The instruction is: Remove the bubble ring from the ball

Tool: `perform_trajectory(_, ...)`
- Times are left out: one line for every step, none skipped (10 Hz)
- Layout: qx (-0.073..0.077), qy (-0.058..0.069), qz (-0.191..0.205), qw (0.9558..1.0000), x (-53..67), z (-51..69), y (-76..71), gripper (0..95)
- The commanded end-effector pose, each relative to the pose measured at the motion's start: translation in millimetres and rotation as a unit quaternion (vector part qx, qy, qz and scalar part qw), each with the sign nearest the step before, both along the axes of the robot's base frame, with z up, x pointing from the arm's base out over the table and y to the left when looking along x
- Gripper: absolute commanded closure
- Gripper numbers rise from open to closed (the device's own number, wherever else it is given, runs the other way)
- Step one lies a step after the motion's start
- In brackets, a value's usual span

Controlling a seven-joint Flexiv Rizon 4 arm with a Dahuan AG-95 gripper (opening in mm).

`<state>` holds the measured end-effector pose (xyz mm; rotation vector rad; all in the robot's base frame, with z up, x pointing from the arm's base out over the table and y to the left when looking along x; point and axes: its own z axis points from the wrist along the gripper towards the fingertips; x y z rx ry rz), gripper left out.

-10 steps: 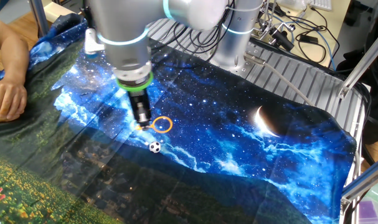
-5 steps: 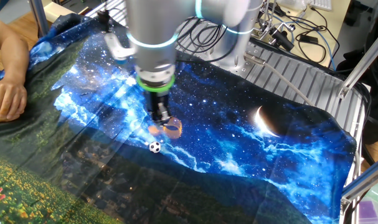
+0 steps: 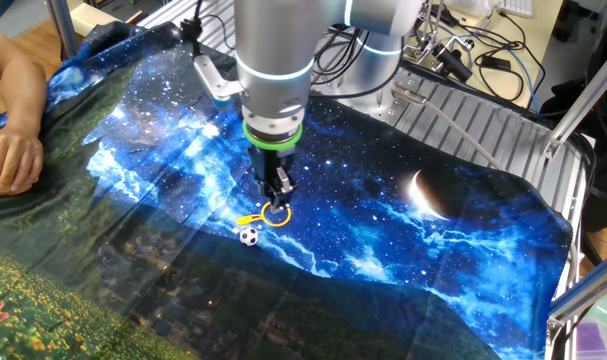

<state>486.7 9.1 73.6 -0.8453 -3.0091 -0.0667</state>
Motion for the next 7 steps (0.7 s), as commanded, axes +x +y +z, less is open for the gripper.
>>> perform_trajectory(0.006,-0.006,-0.014,0.9999,-6.3,5.0,14.1,95.0)
perform_trajectory(0.007,-0.005,-0.012,0.9999,-8.1,5.6,18.8,95.0)
perform_trajectory(0.01,-0.004,-0.01,0.9999,-11.2,5.3,22.9,95.0)
perform_trajectory(0.009,-0.005,-0.004,0.9999,-13.9,2.5,26.5,95.0)
perform_trajectory(0.008,-0.005,-0.003,0.9999,-14.7,0.3,28.5,95.0)
perform_trajectory(0.006,-0.006,-0.004,1.0,-15.2,-1.1,29.5,95.0)
perform_trajectory(0.006,-0.003,-0.006,1.0,-16.2,-1.7,29.7,95.0)
